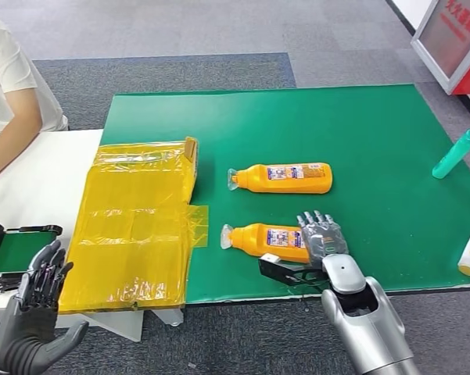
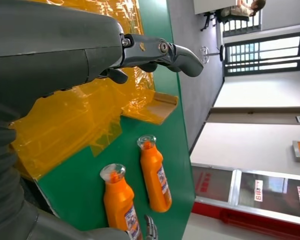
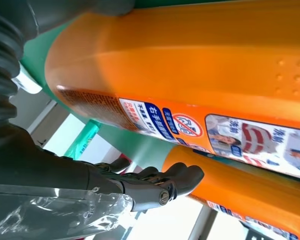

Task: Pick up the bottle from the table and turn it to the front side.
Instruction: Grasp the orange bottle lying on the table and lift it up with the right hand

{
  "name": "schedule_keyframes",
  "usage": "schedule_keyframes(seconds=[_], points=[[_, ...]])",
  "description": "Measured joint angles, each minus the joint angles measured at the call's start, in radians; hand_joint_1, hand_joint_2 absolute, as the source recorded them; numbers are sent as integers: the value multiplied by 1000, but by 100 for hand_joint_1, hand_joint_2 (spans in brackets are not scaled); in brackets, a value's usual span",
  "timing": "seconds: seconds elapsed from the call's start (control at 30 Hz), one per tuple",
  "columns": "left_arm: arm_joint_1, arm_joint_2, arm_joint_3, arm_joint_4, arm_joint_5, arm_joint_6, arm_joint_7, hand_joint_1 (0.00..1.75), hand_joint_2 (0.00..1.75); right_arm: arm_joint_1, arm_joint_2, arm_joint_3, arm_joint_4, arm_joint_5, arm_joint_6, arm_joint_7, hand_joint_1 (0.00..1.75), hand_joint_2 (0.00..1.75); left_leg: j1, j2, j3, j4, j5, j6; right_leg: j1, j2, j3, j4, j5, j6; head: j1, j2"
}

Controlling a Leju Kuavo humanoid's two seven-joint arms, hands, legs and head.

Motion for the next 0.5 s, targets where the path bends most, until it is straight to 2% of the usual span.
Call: schedule_keyframes(seconds=[0.17, 0.43, 0.5], points=[[-3, 6, -2, 7, 0, 0, -1, 0, 175, -56, 0, -10, 105, 3, 47, 19, 0, 175, 0, 0, 2, 0, 0, 0, 0, 1, 1, 0, 1, -1, 0, 0], [-19, 32, -21, 32, 3, 21, -11, 0, 175, -183, 1, -64, 325, 2, 51, 39, 0, 175, 0, 1, 14, 0, -1, 1, 0, 1, 9, -2, -1, -2, 0, 0], [-22, 43, -32, 40, 5, 31, -15, 0, 175, -217, 1, -96, 387, 4, 51, 48, 87, 175, 0, 1, 18, 0, -2, 2, 0, 1, 12, -3, -5, -2, 0, 0]])
